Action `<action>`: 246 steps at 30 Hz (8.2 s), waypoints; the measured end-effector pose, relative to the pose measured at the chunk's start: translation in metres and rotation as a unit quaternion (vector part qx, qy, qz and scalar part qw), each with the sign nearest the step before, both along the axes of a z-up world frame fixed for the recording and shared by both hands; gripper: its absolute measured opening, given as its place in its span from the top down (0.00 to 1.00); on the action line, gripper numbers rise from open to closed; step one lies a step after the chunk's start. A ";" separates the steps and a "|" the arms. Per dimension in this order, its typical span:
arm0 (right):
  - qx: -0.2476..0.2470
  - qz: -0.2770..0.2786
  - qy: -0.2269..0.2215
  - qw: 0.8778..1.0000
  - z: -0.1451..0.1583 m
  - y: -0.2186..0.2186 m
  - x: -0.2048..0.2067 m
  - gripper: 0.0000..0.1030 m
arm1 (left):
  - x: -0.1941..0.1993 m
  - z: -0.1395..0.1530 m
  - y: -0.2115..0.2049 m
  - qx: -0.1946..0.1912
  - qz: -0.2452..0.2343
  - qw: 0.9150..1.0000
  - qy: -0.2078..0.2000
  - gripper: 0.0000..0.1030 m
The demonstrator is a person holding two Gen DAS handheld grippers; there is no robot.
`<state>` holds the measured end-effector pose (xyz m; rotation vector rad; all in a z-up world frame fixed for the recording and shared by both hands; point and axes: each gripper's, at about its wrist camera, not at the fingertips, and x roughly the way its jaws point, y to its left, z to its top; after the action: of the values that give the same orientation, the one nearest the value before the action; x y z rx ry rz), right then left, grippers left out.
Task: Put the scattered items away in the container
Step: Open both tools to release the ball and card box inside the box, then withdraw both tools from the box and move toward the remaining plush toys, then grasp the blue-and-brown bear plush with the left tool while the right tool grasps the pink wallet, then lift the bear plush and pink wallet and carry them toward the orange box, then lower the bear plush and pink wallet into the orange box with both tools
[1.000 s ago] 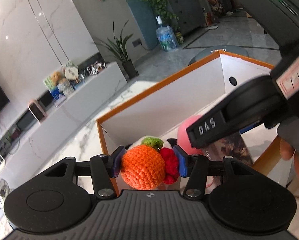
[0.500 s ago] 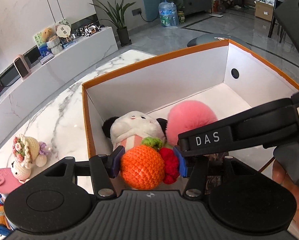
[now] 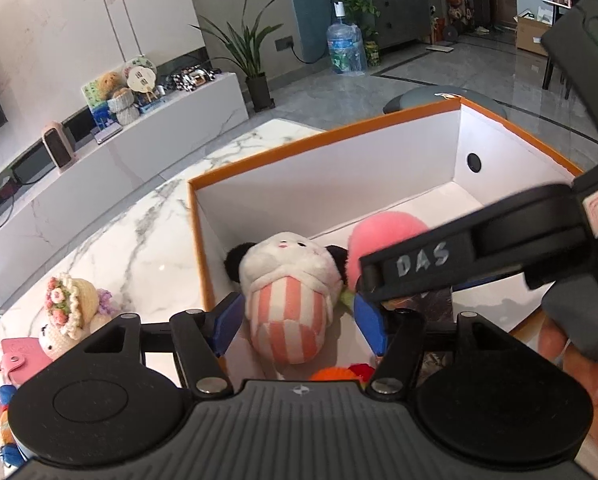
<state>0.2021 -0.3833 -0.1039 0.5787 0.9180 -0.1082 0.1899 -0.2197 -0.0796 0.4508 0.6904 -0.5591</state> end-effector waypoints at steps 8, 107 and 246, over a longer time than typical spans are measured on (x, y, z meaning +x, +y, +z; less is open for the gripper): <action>-0.027 -0.047 -0.034 0.998 0.020 -0.011 -0.019 0.40 | -0.019 0.010 0.011 0.002 -0.020 0.999 -0.031 0.30; -0.257 0.169 -0.088 0.947 0.015 0.290 0.044 0.17 | 0.037 -0.017 0.289 -0.115 0.287 0.951 -0.005 0.27; -0.052 0.022 -0.140 0.988 0.067 0.071 -0.078 0.29 | -0.038 0.045 0.057 -0.011 0.077 0.993 -0.087 0.30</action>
<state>0.1239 -0.3127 -0.0371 0.4627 0.6470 -0.0323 0.1523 -0.1632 -0.0351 0.4156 0.5467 -0.3776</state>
